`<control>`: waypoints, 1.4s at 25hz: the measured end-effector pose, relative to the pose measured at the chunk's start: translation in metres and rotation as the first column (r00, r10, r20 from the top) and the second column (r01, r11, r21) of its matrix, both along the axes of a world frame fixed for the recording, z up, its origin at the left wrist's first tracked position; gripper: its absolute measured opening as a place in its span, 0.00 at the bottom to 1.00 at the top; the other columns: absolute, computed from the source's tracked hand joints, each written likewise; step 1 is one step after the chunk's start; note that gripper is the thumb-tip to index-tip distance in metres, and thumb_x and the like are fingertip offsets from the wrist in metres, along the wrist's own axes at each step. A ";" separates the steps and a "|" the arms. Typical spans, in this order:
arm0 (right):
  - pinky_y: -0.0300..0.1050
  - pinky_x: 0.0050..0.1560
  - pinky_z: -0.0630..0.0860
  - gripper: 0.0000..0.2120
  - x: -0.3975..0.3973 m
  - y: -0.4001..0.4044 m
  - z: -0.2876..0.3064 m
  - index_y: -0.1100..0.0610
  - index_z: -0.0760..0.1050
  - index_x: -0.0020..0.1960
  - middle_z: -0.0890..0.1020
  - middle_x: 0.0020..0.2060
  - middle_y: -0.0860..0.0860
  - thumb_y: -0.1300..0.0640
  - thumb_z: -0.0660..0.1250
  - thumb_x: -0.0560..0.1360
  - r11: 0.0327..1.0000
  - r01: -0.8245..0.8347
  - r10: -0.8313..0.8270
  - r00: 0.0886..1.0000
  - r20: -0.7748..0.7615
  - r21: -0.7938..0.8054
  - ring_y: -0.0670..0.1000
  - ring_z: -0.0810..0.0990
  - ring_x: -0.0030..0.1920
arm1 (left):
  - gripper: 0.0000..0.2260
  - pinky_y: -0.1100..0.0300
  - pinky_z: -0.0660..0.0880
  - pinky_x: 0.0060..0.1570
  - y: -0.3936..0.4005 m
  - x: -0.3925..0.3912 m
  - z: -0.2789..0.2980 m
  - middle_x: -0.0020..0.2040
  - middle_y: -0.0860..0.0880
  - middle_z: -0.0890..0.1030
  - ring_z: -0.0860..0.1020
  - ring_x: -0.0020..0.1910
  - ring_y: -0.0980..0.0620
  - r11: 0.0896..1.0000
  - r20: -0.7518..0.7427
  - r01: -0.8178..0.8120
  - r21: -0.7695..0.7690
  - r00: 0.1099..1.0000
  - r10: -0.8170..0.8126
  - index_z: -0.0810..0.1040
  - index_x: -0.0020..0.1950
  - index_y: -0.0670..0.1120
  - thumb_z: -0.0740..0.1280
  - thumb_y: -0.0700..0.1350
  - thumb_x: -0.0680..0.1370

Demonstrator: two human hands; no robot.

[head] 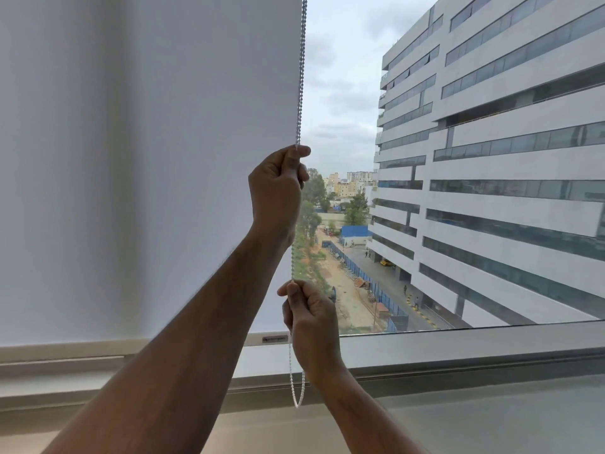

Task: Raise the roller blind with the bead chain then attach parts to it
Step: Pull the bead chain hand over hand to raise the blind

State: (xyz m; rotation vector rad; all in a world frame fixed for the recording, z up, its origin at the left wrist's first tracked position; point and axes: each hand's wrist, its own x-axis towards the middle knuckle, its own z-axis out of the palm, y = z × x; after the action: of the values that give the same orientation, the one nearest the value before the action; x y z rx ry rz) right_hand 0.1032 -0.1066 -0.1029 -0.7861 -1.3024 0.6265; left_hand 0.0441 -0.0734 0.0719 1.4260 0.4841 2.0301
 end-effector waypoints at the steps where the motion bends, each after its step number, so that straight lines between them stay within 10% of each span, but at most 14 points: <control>1: 0.40 0.29 0.68 0.13 0.000 0.000 -0.005 0.55 0.81 0.47 0.74 0.25 0.48 0.60 0.60 0.85 1.000 -0.019 0.020 1.000 0.008 -0.024 0.46 0.70 0.27 | 0.11 0.64 0.65 0.27 0.000 -0.002 -0.006 0.33 0.49 0.75 0.66 0.26 0.56 1.000 -0.007 -0.011 0.004 1.000 0.011 0.85 0.50 0.45 0.63 0.39 0.85; 10: 0.42 0.55 0.78 0.14 0.005 0.003 0.045 0.50 0.82 0.58 0.87 0.52 0.45 0.49 0.58 0.86 0.979 0.196 -0.201 0.973 -0.109 -0.059 0.43 0.84 0.56 | 0.12 0.63 0.67 0.30 -0.004 -0.008 -0.053 0.33 0.47 0.76 0.69 0.26 0.57 0.994 -0.059 -0.103 0.044 0.993 0.106 0.85 0.49 0.47 0.62 0.40 0.85; 21: 0.43 0.48 0.80 0.12 -0.006 -0.002 0.208 0.61 0.77 0.64 0.86 0.47 0.53 0.60 0.59 0.85 0.993 -0.059 0.081 0.975 -0.207 0.106 0.49 0.85 0.46 | 0.14 0.62 0.67 0.29 -0.007 0.000 -0.124 0.31 0.51 0.74 0.69 0.28 0.57 0.995 -0.096 -0.098 -0.031 0.991 0.094 0.84 0.47 0.48 0.62 0.39 0.86; 29: 0.38 0.26 0.64 0.13 -0.007 0.005 0.183 0.59 0.84 0.47 0.71 0.26 0.44 0.65 0.61 0.81 0.985 0.094 -0.063 0.978 -0.200 0.148 0.43 0.65 0.25 | 0.14 0.63 0.64 0.26 -0.012 0.001 -0.145 0.31 0.50 0.74 0.66 0.26 0.56 0.994 -0.112 0.054 -0.093 0.992 -0.065 0.84 0.46 0.51 0.61 0.42 0.86; 35: 0.35 0.26 0.62 0.12 -0.005 0.004 0.146 0.59 0.83 0.47 0.69 0.27 0.45 0.63 0.62 0.83 0.981 0.095 -0.066 0.984 -0.167 0.171 0.41 0.64 0.26 | 0.16 0.61 0.81 0.38 -0.006 -0.011 -0.136 0.43 0.49 0.87 0.85 0.41 0.54 0.984 -0.018 0.089 -0.155 0.996 -0.093 0.86 0.51 0.48 0.58 0.39 0.85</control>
State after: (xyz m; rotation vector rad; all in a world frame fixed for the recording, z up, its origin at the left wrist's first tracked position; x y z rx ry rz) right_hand 0.0984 -0.1026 0.0429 -0.6246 -1.1550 0.4905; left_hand 0.0332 -0.0789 -0.0637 1.3571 0.5639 1.8627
